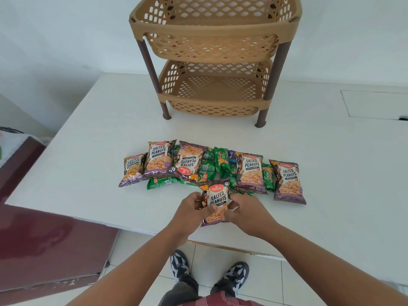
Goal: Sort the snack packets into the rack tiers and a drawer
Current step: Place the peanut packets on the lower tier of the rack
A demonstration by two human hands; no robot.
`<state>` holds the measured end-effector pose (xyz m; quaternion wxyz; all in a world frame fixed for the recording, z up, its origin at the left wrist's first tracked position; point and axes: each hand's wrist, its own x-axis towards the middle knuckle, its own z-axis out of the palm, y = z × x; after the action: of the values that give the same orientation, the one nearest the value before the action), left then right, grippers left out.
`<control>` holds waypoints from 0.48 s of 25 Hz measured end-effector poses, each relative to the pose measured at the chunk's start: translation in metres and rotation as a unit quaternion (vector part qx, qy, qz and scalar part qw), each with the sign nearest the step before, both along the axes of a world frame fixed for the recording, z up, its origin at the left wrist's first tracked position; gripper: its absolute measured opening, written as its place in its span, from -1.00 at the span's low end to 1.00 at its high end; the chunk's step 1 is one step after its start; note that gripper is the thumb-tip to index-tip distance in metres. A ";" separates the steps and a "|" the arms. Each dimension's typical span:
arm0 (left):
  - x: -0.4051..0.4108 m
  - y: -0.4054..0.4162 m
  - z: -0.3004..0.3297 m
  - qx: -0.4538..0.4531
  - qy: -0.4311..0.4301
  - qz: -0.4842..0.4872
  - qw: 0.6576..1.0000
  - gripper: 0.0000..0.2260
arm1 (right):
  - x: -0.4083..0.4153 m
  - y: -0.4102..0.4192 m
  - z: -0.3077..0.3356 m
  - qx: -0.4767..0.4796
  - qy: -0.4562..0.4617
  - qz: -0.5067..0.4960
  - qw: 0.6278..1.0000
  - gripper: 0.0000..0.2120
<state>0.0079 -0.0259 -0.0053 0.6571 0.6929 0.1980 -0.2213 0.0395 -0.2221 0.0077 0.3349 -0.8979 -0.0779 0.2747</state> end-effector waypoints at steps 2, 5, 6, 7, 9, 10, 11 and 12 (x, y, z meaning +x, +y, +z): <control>0.000 0.006 0.007 -0.025 0.002 -0.017 1.000 -0.71 | 0.000 0.001 0.004 0.035 0.014 -0.004 0.999 -0.72; 0.005 0.017 0.025 -0.060 -0.005 -0.039 0.997 -0.65 | -0.001 0.008 0.011 0.150 0.064 -0.055 0.985 -0.66; 0.007 0.021 0.030 -0.072 -0.009 -0.042 0.997 -0.63 | 0.001 0.011 0.015 0.190 0.080 -0.078 0.975 -0.66; 0.010 0.025 0.036 -0.081 -0.014 -0.043 0.996 -0.62 | 0.003 0.015 0.019 0.226 0.093 -0.098 0.965 -0.65; 0.017 0.030 0.046 -0.086 -0.031 -0.044 0.995 -0.63 | 0.008 0.023 0.025 0.281 0.114 -0.122 0.945 -0.58; 0.021 0.032 0.051 -0.082 -0.040 -0.042 0.995 -0.65 | 0.012 0.027 0.027 0.303 0.123 -0.132 0.936 -0.54; 0.024 0.032 0.055 -0.079 -0.046 -0.036 0.995 -0.67 | 0.016 0.031 0.029 0.323 0.132 -0.145 0.926 -0.54; 0.027 0.033 0.060 -0.082 -0.050 -0.023 0.995 -0.68 | 0.020 0.034 0.030 0.342 0.143 -0.161 0.915 -0.58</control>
<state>0.0349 0.0073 0.0548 0.7153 0.6514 0.1302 -0.2169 0.0592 -0.1876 0.0381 0.6685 -0.6804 0.0275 0.2990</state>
